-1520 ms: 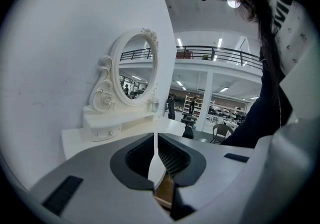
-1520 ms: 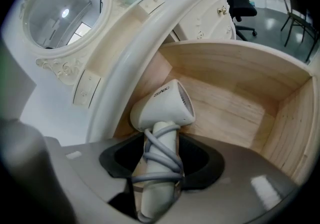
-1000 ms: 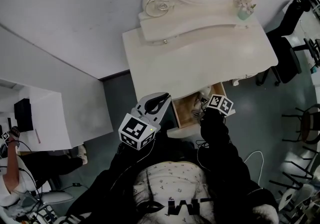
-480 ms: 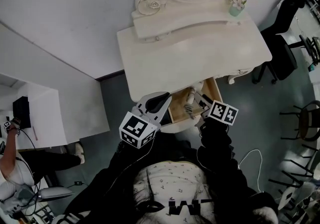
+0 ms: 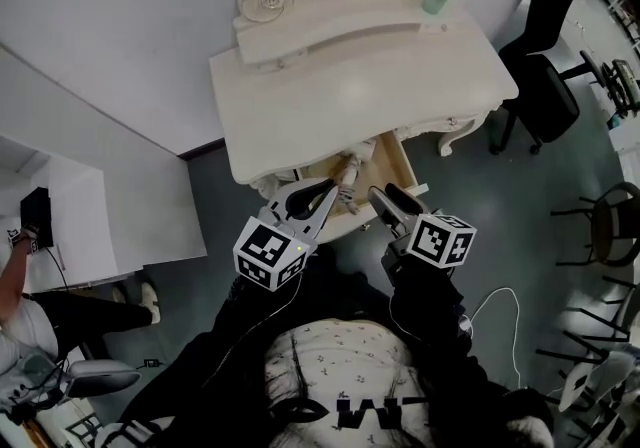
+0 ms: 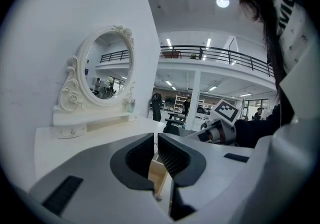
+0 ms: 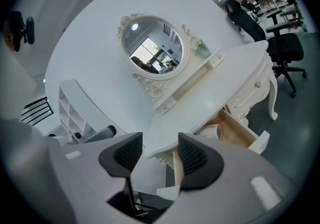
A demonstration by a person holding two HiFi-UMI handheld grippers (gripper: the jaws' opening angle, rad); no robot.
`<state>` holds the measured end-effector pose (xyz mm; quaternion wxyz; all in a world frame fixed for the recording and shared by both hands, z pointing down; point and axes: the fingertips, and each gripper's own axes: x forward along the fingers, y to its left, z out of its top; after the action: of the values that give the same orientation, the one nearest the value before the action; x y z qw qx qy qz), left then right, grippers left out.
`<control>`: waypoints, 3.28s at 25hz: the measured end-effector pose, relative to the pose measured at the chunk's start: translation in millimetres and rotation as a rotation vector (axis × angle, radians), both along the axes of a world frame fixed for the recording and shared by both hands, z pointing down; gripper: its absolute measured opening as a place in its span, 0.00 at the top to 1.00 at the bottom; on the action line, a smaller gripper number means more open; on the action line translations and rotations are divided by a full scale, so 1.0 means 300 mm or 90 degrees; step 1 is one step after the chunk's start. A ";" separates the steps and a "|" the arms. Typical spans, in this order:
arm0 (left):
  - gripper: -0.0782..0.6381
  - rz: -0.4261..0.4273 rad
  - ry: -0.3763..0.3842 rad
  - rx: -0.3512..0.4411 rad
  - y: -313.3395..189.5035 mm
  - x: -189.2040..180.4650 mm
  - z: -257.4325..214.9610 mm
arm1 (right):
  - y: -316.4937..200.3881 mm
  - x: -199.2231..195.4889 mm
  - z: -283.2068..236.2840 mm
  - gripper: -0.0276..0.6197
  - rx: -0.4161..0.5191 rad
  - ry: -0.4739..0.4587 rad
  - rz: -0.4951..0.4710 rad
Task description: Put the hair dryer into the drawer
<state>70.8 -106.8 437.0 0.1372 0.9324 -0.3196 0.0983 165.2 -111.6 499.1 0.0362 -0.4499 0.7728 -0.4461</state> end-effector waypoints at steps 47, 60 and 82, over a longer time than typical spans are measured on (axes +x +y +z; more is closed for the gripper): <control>0.89 -0.105 -0.009 -0.030 0.742 -0.196 0.043 | 0.725 -0.290 -0.092 0.61 0.070 0.014 -0.165; 0.89 -0.051 0.028 -0.009 1.064 -0.367 0.016 | 1.100 -0.505 -0.125 0.79 0.089 0.046 -0.145; 0.89 -0.002 0.028 0.008 1.319 -0.368 0.012 | 1.394 -0.533 -0.113 0.81 0.128 0.126 -0.161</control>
<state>-39.7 288.9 440.6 0.1383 0.9348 -0.3185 0.0751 5.2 306.5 465.3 -0.0512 -0.3851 0.8636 -0.3213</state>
